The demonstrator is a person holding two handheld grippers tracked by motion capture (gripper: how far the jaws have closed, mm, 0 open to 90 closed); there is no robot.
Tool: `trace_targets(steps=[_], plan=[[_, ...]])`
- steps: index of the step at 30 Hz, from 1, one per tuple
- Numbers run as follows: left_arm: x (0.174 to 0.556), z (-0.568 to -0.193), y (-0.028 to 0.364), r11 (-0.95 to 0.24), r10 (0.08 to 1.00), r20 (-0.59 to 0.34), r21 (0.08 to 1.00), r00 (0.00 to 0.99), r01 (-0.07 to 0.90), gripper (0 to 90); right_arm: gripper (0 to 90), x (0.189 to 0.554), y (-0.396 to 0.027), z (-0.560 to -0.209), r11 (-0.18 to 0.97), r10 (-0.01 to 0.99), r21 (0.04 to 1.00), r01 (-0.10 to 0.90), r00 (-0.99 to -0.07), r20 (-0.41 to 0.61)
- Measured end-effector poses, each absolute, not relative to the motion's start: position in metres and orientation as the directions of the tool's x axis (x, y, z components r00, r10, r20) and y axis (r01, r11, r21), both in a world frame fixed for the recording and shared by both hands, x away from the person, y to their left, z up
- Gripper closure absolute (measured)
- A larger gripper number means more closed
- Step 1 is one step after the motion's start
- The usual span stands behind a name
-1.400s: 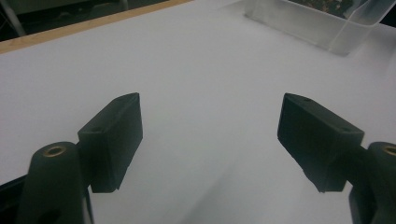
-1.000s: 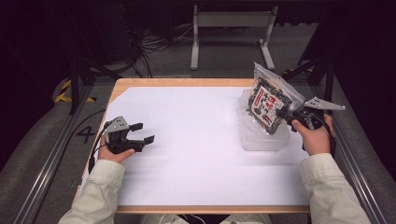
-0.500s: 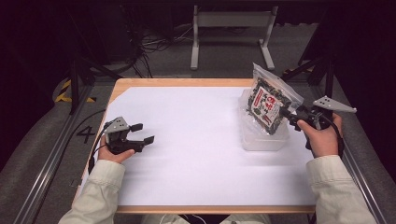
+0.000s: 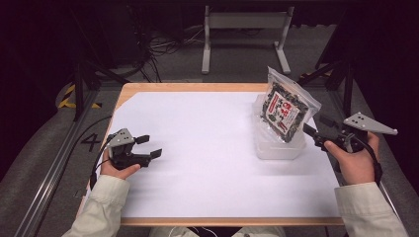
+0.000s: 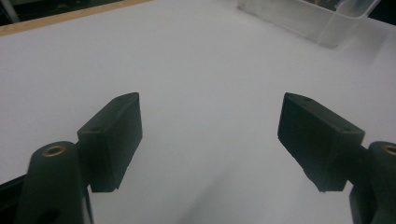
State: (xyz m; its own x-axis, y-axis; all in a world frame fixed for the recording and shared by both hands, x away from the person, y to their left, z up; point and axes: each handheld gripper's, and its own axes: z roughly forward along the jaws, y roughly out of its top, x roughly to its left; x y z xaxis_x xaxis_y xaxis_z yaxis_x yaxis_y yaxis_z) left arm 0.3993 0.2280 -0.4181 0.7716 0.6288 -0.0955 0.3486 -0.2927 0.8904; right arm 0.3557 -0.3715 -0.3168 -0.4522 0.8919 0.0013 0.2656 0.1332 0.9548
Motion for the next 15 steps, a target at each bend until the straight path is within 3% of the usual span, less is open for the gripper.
trace_targets(steps=[15], plan=[[0.363,-0.411,0.221,-0.321,0.608,-0.063,0.892,0.792,0.317,22.9,24.7,0.322,-0.346,-0.327,0.136,0.805,0.97,0.199,-0.593,0.009]])
